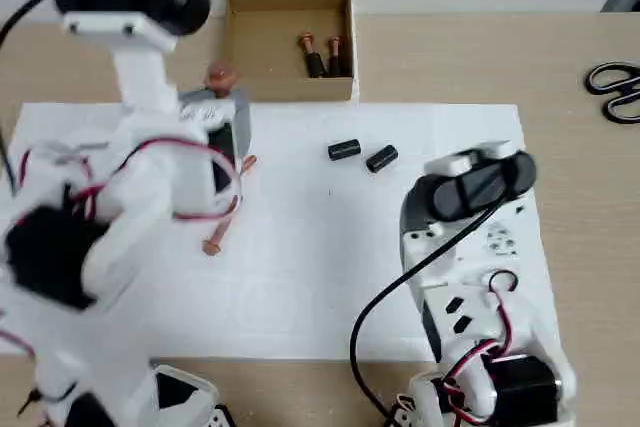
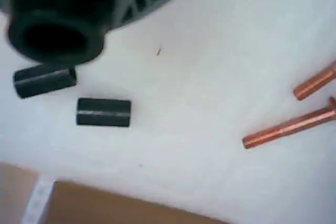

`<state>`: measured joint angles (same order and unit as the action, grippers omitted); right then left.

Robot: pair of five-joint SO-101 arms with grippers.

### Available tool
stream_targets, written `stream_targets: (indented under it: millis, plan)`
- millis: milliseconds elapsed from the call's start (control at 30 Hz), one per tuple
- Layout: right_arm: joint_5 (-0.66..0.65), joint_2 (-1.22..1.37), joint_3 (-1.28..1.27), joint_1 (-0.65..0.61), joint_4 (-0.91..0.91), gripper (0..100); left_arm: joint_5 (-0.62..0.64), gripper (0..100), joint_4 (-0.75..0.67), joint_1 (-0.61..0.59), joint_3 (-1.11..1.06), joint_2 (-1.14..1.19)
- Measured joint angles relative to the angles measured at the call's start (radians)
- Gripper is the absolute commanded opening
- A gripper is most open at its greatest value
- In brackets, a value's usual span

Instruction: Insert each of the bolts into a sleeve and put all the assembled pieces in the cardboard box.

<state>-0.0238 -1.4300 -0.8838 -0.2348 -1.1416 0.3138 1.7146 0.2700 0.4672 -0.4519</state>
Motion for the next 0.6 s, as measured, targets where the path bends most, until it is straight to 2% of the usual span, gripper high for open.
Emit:
stream_targets:
  millis: [100, 200, 433, 600]
  plan:
    - [-0.003, -0.014, -0.057, -0.006, 0.014, 0.5, -0.011, 0, -0.015, 0.0, -0.135, -0.114]
    - [-0.003, -0.017, -0.078, -0.017, 0.018, 0.5, -0.012, 0, -0.11, -0.002, -0.319, -0.213]
    - [-0.003, -0.028, -0.207, -0.115, 0.091, 0.5, 0.049, 0, -0.497, 0.0, -0.93, -0.428]
    - [-0.003, -0.028, -0.273, -0.193, 0.172, 0.4, 0.061, 0, -0.804, 0.0, -1.229, -0.589]
